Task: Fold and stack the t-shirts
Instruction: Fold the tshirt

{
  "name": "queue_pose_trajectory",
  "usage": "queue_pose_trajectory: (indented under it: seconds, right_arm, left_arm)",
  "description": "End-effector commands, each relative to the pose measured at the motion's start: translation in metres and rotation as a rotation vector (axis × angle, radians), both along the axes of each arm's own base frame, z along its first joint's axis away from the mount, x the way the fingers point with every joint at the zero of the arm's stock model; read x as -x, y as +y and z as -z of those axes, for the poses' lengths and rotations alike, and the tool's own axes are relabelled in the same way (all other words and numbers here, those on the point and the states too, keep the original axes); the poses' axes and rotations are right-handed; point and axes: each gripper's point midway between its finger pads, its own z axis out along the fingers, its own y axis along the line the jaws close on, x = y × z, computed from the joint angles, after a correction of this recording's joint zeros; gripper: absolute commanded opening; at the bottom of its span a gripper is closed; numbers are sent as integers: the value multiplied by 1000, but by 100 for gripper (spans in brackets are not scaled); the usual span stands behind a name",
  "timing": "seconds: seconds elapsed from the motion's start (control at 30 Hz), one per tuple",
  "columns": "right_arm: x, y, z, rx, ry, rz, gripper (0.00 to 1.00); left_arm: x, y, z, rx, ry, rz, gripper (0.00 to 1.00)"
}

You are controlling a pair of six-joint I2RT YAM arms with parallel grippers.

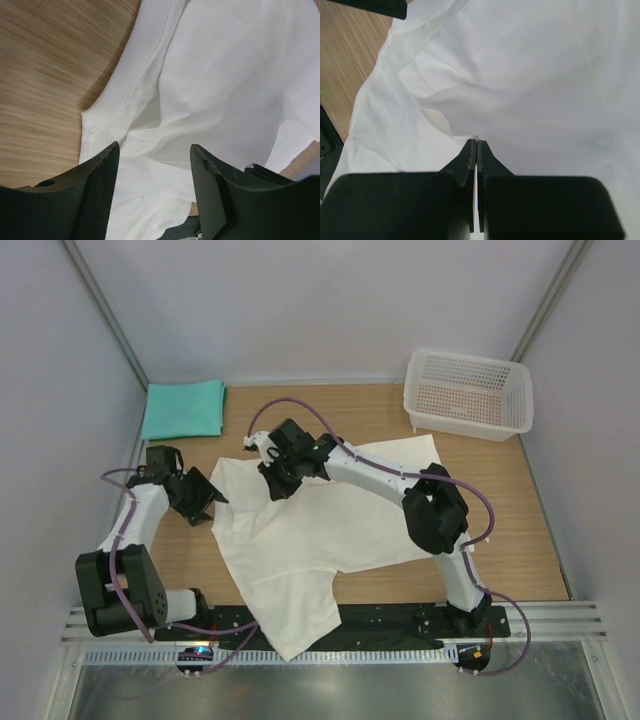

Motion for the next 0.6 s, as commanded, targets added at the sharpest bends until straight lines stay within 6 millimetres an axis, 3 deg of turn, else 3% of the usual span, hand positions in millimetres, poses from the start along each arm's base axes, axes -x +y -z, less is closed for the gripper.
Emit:
queue_pose_trajectory:
  seconds: [0.0, 0.17, 0.3, 0.57]
  right_arm:
    - [13, 3, -14, -77, 14, -17, 1]
    - [25, -10, -3, -55, 37, -19, 1]
    - [37, -29, 13, -19, 47, -15, 1]
    - [36, -39, 9, -62, 55, 27, 2]
  left_arm:
    - [-5, -6, -9, 35, -30, 42, 60]
    - [9, -11, 6, 67, 40, 68, 56]
    - [13, -10, 4, 54, 27, 60, 55]
    - [12, -17, 14, 100, 74, 107, 57]
